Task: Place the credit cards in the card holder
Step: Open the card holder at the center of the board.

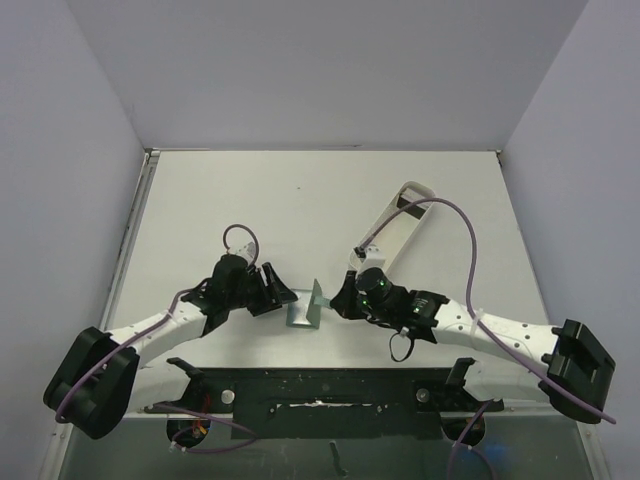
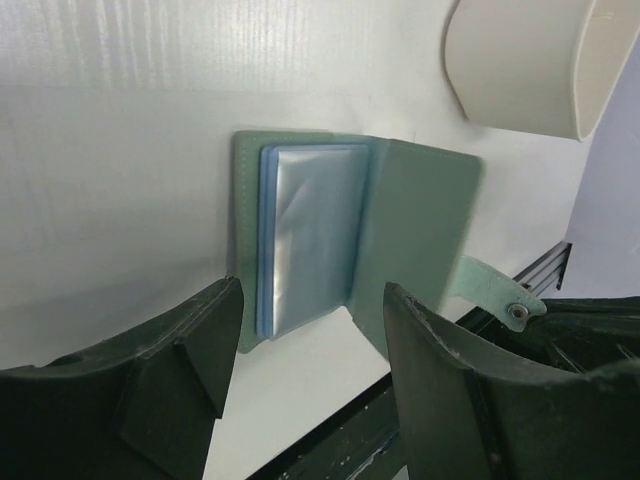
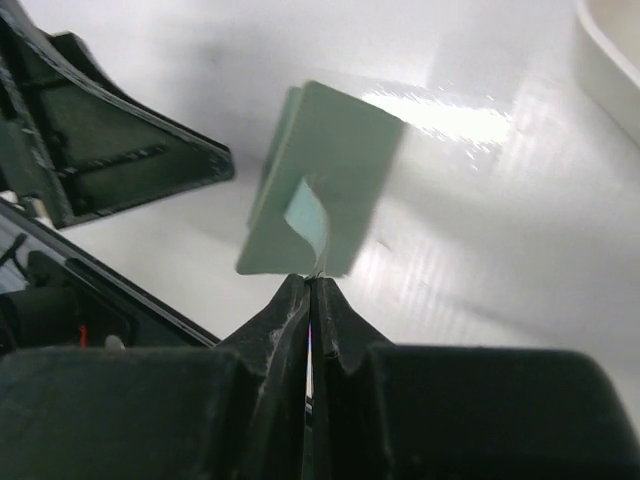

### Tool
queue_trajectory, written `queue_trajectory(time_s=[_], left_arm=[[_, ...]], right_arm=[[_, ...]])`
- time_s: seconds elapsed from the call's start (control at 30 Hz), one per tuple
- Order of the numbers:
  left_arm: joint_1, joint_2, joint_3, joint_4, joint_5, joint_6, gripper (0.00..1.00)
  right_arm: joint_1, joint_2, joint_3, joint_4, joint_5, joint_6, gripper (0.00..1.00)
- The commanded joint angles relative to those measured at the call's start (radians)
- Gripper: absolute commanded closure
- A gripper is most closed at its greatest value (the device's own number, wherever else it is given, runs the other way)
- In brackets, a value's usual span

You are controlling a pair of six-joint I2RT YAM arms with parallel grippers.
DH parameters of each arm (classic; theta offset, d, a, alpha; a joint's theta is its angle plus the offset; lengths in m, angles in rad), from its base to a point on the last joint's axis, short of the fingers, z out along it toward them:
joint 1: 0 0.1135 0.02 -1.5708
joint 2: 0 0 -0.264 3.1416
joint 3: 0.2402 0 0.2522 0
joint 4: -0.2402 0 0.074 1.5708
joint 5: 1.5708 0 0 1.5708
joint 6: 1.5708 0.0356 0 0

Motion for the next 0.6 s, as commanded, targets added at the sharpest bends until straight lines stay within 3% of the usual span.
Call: queue_trajectory(time_s=[0.0, 0.27, 0.57], left_arm=[[0.006, 0.019, 0.048, -0.002, -0.02, 0.037, 0.45], [0.005, 0.12, 0.058, 0.082, 0.047, 0.02, 0.5], [0.003, 0.204, 0.075, 0.118, 0.063, 0.038, 0.51]], right_arm=[[0.009, -0.111, -0.072, -0.099, 0.079, 0.032, 1.0], [-0.01, -0.239, -0.195, -0.172, 0.108, 0.059, 1.0], [-0.043, -0.265, -0.268, -0.17, 0.105, 0.057, 1.0]])
